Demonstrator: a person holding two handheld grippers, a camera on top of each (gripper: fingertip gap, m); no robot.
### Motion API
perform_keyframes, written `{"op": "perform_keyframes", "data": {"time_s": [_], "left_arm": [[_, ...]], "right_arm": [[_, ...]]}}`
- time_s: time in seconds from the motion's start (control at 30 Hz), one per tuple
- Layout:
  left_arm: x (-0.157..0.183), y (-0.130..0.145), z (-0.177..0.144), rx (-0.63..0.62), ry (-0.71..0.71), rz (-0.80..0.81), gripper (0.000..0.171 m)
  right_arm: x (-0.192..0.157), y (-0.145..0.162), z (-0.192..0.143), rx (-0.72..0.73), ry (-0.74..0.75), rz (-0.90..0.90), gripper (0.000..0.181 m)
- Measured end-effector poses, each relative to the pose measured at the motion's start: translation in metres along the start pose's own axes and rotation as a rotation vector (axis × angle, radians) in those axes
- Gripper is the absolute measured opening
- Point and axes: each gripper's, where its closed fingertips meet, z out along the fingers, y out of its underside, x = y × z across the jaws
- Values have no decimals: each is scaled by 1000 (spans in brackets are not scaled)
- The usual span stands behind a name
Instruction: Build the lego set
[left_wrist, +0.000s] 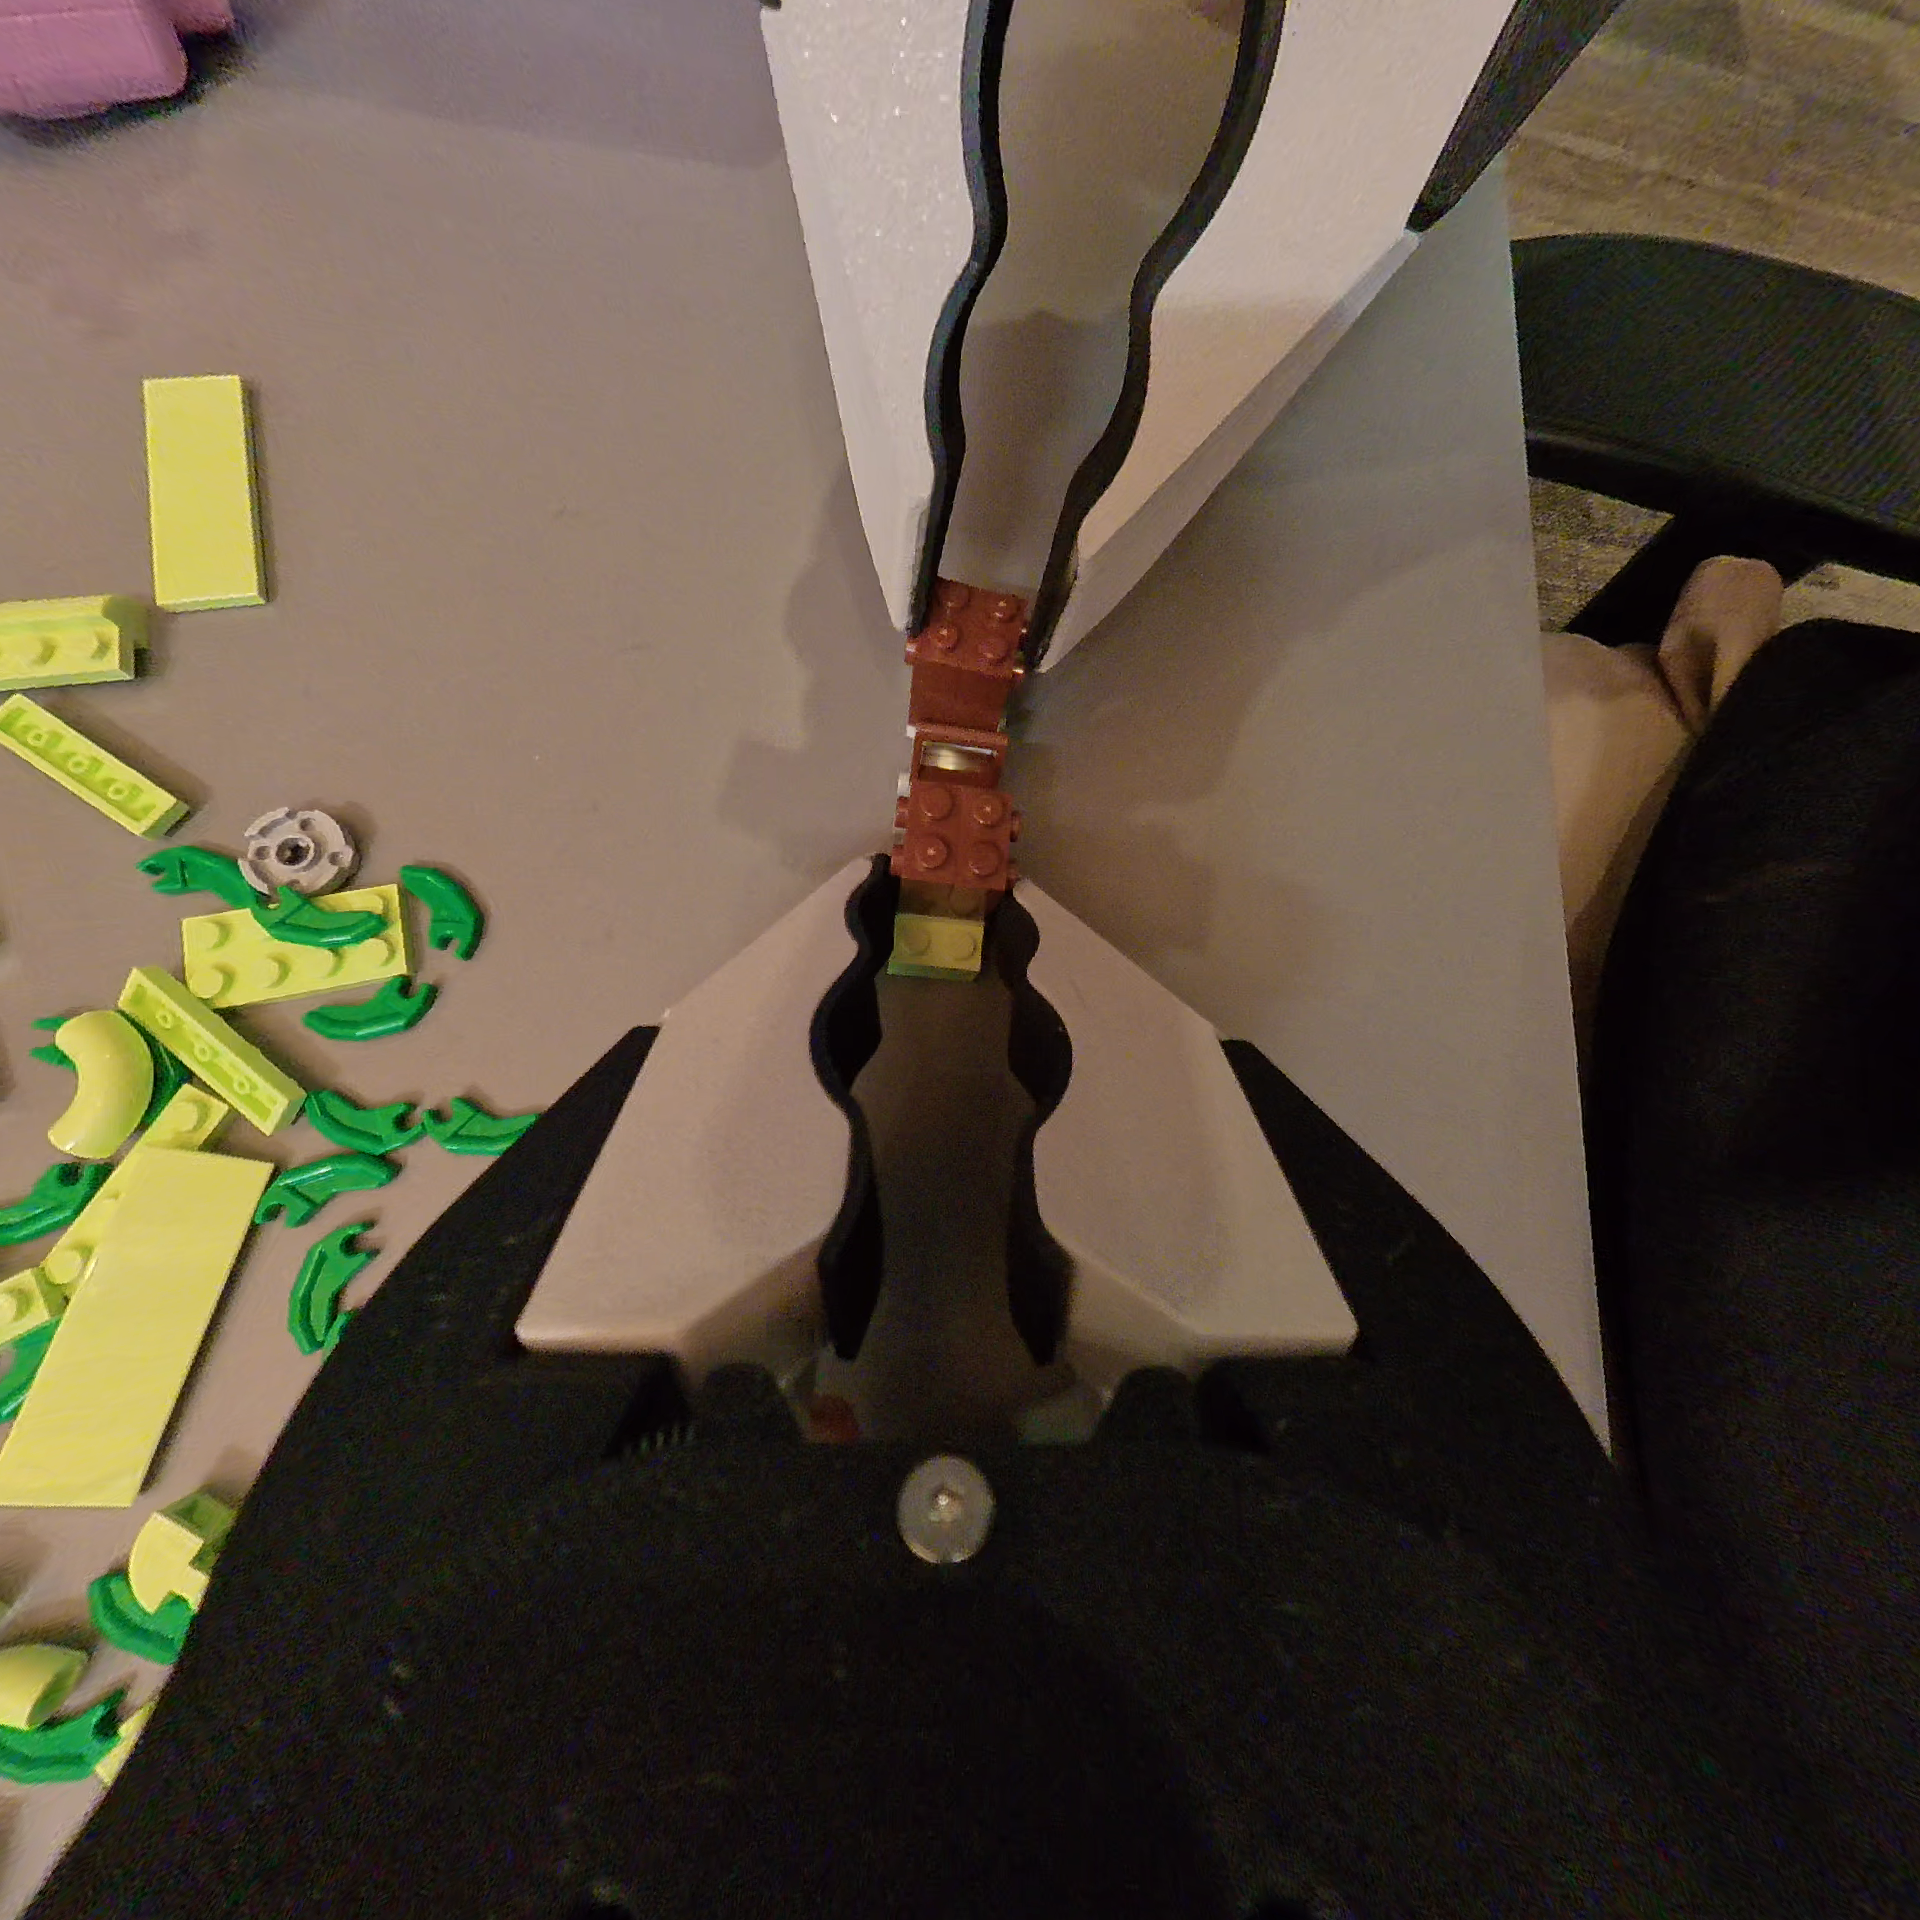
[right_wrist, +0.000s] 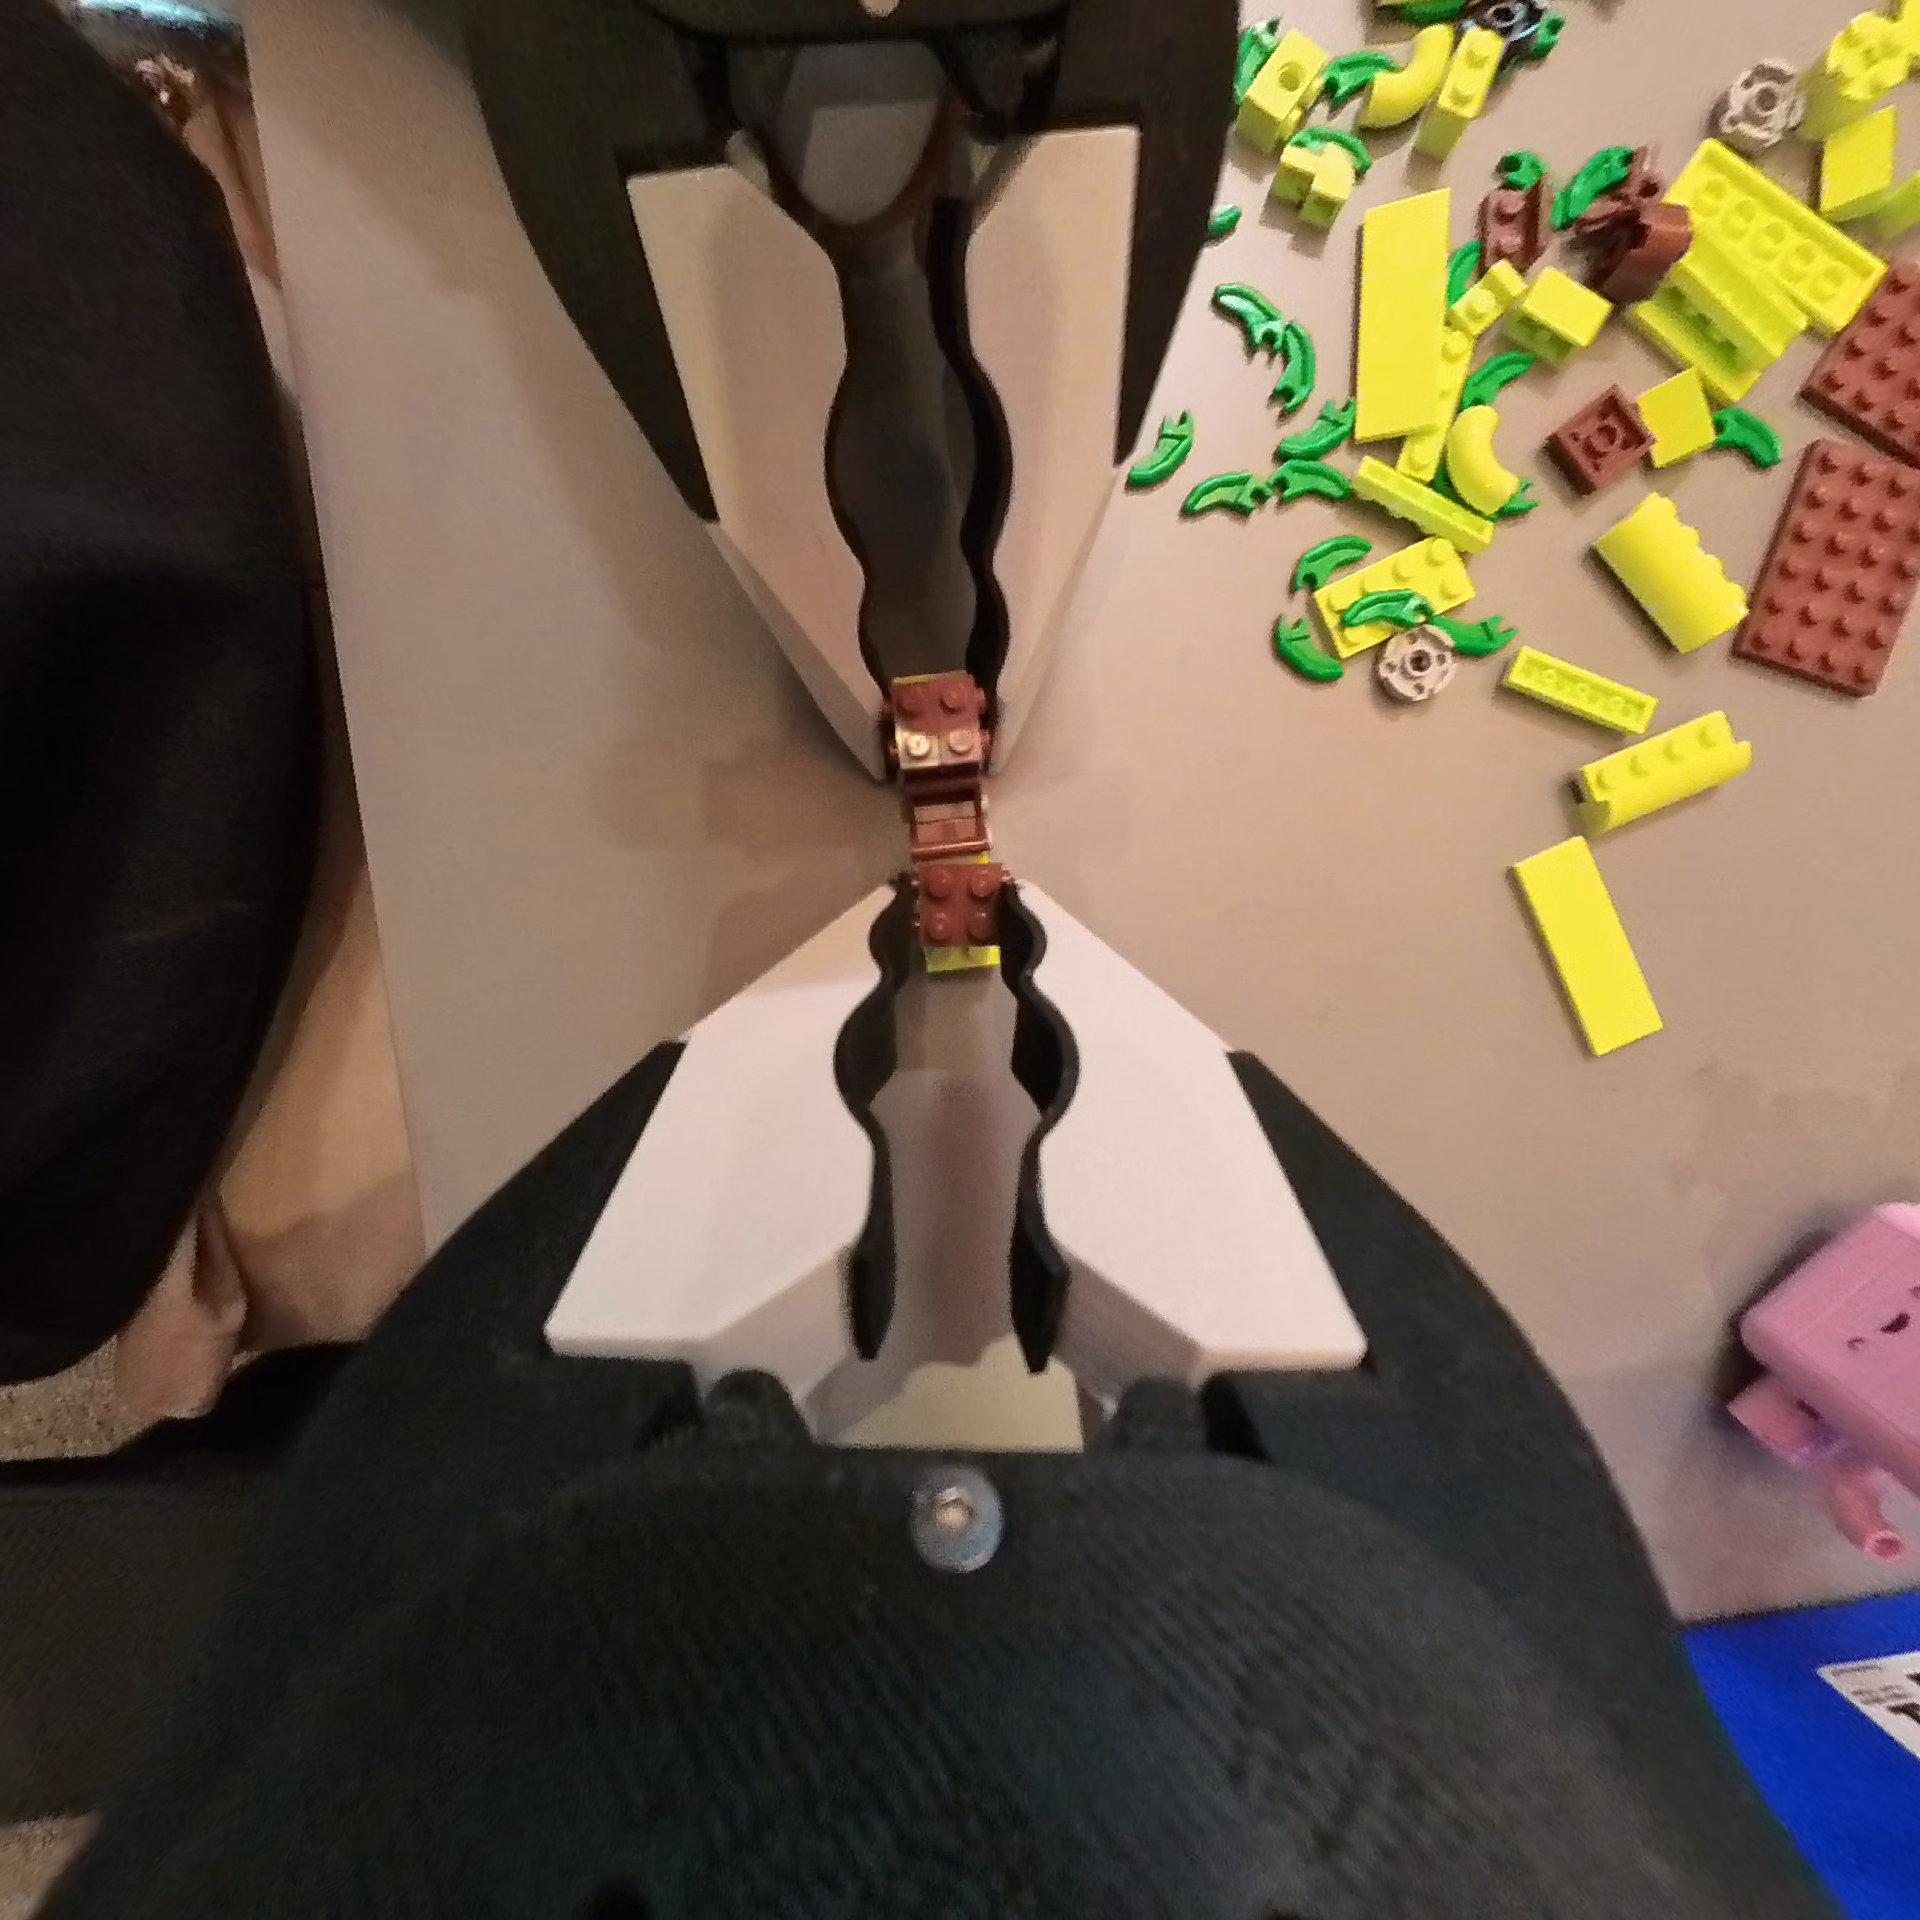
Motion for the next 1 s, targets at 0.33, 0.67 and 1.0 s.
{"op": "perform_keyframes", "data": {"time_s": [0.33, 0.67, 1.0], "left_arm": [[0, 0, 0, 1, 9, -12, 17], [0, 0, 0, 1, 12, -15, 16], [0, 0, 0, 1, 12, -15, 16]], "right_arm": [[-2, -1, 2, -88, -63, -107, 14], [-2, 1, 3, -135, -55, -140, 14], [-2, 2, 4, -177, 14, -187, 14]]}}
